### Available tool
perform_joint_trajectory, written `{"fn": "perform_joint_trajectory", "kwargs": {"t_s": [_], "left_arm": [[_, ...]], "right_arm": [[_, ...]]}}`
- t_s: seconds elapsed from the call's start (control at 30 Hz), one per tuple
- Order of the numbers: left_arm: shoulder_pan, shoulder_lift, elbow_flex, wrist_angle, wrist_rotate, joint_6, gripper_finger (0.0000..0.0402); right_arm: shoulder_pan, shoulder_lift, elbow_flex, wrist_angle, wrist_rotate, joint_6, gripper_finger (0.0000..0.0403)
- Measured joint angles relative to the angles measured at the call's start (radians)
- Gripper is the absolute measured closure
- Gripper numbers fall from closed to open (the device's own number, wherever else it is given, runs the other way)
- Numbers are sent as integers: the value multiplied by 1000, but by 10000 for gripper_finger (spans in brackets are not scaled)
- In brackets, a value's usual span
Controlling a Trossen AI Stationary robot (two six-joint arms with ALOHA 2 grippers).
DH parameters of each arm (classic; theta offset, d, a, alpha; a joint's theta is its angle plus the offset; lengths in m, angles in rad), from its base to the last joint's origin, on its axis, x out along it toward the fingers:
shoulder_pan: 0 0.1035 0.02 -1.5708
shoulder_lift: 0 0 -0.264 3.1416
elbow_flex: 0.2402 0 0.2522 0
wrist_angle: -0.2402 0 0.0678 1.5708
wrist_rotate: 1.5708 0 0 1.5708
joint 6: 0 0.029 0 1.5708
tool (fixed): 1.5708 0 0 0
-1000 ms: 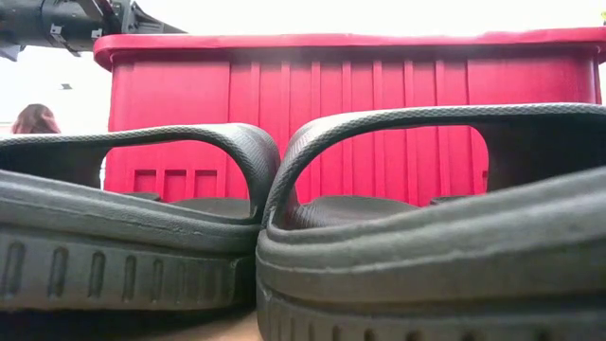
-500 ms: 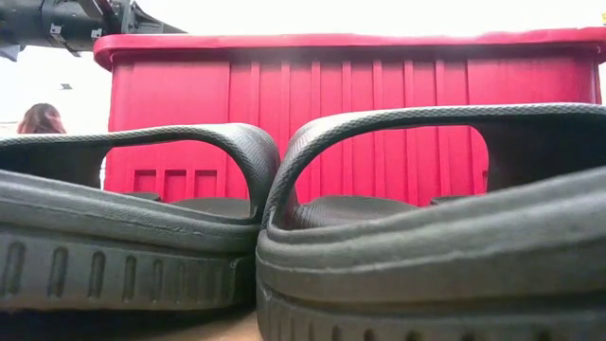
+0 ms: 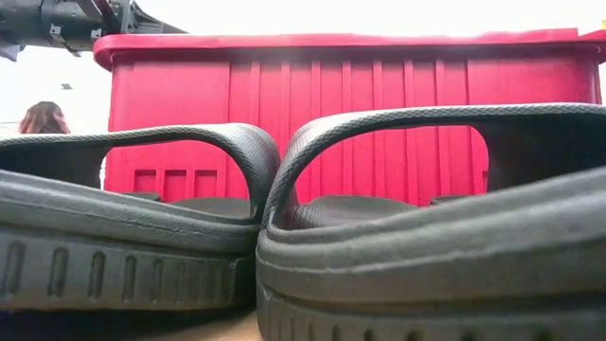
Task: Pick and place slides into bin
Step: Put the black slide into the red bin
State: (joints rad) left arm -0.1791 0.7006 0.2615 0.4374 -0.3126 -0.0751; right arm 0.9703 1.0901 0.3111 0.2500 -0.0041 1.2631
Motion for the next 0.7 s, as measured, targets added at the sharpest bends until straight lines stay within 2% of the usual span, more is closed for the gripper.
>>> {"fn": "perform_joint_trajectory", "kwargs": {"t_s": [0.17,0.4,0.5,0.6,0.7], "left_arm": [[0,0,0,0,0,17,380],[0,0,0,0,0,18,380],[0,0,0,0,0,17,380],[0,0,0,0,0,11,380],[0,0,0,0,0,0,380]], "right_arm": [[0,0,0,19,-8,-14,390],[1,0,16,172,-177,-7,397],[0,-2,56,229,-209,-8,396],[0,-1,132,189,-210,-46,396],[-2,-1,260,54,-212,-122,398]]}}
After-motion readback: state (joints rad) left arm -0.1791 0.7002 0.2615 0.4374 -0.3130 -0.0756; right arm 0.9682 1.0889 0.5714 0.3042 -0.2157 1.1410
